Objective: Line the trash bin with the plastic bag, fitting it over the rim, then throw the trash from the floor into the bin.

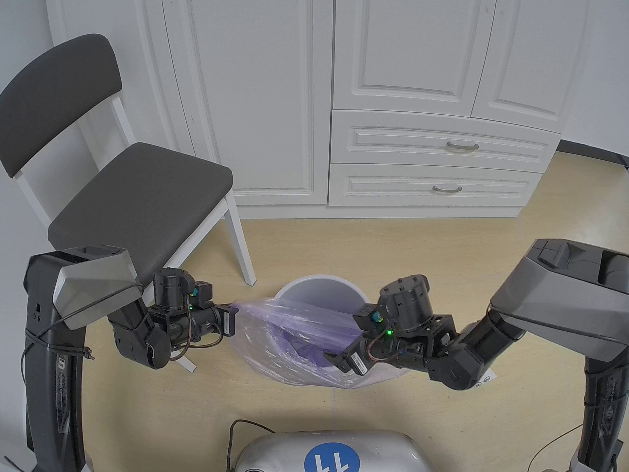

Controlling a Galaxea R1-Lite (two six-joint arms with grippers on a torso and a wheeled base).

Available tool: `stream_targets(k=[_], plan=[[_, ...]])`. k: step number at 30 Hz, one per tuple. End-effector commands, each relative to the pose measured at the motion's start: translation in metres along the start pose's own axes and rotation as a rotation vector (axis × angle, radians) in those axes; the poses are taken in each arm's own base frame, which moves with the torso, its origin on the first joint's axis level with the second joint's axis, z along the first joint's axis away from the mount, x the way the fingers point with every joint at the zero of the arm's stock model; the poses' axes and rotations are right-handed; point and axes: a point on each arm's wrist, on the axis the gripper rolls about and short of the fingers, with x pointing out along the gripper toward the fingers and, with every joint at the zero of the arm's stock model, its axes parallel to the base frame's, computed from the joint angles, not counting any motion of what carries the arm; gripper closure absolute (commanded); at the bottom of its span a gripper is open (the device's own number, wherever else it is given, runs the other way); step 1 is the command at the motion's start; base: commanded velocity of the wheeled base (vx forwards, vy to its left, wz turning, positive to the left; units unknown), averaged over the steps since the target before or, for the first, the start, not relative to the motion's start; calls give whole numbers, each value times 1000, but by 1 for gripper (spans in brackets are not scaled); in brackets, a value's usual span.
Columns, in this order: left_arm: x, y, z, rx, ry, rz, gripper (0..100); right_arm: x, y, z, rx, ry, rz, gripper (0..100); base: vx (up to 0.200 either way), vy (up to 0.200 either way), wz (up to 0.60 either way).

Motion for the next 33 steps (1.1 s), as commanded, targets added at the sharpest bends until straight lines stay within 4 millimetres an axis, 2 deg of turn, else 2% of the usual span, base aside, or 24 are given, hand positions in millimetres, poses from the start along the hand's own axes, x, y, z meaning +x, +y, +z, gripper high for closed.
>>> stream_targets(k=[1, 4, 8, 13, 19, 20, 22, 27, 33], plan=[[0, -2, -4, -1, 14, -7, 100, 46, -4, 4, -77, 72, 29, 0, 0, 0, 0], [0, -2, -5, -4, 17, -16, 100, 67, -9, 4, -71, 77, 18, 0, 0, 0, 0], [-1, -2, -5, -2, 17, -20, 100, 86, -19, -3, -57, 122, 10, 0, 0, 0, 0], [-3, -3, -3, -3, 14, -22, 100, 92, -26, -6, -40, 159, 7, 0, 0, 0, 0], [-3, -4, -4, 0, 10, -23, 100, 105, -44, -24, -14, 188, -22, 0, 0, 0, 0], [-2, -4, -4, 0, 3, -23, 100, 107, -45, -24, -10, 179, -27, 100, 0, 0, 0], [-2, -4, -4, 2, -1, -23, 100, 107, -46, -23, -7, 174, -29, 100, 0, 0, 0], [4, -2, -13, 3, 10, -25, 100, 101, -65, 9, 49, 81, -77, 100, 0, 0, 0], [6, -2, -18, 1, 23, -32, 100, 108, -87, 19, 70, 31, -124, 100, 0, 0, 0]])
